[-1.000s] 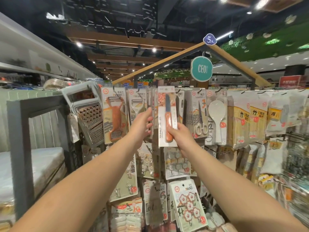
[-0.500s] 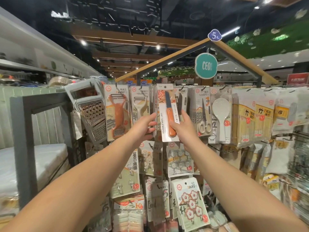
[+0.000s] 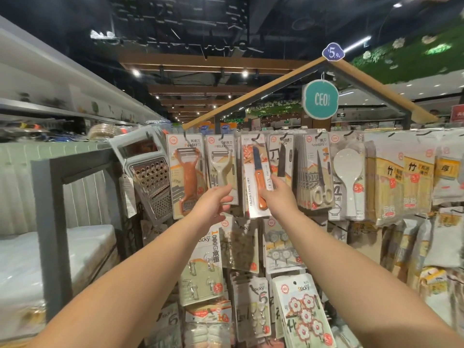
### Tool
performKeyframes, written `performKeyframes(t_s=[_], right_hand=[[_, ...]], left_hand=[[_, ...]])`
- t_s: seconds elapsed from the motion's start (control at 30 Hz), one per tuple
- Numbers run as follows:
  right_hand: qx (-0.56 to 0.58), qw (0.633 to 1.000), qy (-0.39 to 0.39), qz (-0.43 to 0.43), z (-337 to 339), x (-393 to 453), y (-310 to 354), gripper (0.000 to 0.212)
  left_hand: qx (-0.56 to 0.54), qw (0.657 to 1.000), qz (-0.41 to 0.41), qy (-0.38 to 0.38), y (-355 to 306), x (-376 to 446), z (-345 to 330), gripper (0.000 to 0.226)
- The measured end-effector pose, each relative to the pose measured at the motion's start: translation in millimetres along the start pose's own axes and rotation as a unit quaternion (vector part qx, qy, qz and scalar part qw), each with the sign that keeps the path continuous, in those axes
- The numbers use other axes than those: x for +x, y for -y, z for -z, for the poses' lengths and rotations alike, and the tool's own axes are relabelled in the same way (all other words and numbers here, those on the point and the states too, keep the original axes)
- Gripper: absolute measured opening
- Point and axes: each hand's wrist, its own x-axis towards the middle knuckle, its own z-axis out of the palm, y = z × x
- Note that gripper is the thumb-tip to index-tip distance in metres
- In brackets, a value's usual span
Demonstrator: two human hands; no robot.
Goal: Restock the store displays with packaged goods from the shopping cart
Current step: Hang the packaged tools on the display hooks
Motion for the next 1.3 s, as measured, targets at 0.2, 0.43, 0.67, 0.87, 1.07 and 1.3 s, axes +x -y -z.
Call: performKeyframes(t_s=[0.2, 0.43, 0.67, 0.87, 1.07, 1.3], right_hand=[[0.019, 0.995, 0.034, -0.092, 9.5, -30.1, -9.3, 0.081], [-0.025, 0.983, -0.042, -0.179, 89.1, -155.3, -84.4, 0.05], [-0.038, 0.937, -0.127, -0.322, 178.4, -341.2, -133.4, 0.033], [-0.036, 0.875, -0.207, -0.437, 225.3, -514.0, -148.5, 0.004], [0.022, 0.789, -0.307, -0.531, 241.6, -663.6, -176.1, 0.023], [0.135, 0.713, -0.296, -0.621, 225.4, -725.6, -234.4, 0.012]], left_hand=[[0.055, 0.997, -0.032, 0.032, 27.4, -27.2, -22.1, 0.021], [0.116, 0.977, -0.058, 0.17, 105.8, -81.7, -83.6, 0.019], [0.139, 0.902, 0.008, 0.409, 194.1, -183.0, -175.5, 0.019], [0.187, 0.795, 0.019, 0.577, 241.7, -299.6, -241.6, 0.019], [0.23, 0.714, 0.128, 0.649, 303.3, -407.4, -270.3, 0.018], [0.287, 0.678, 0.249, 0.63, 351.9, -443.3, -267.6, 0.03]])
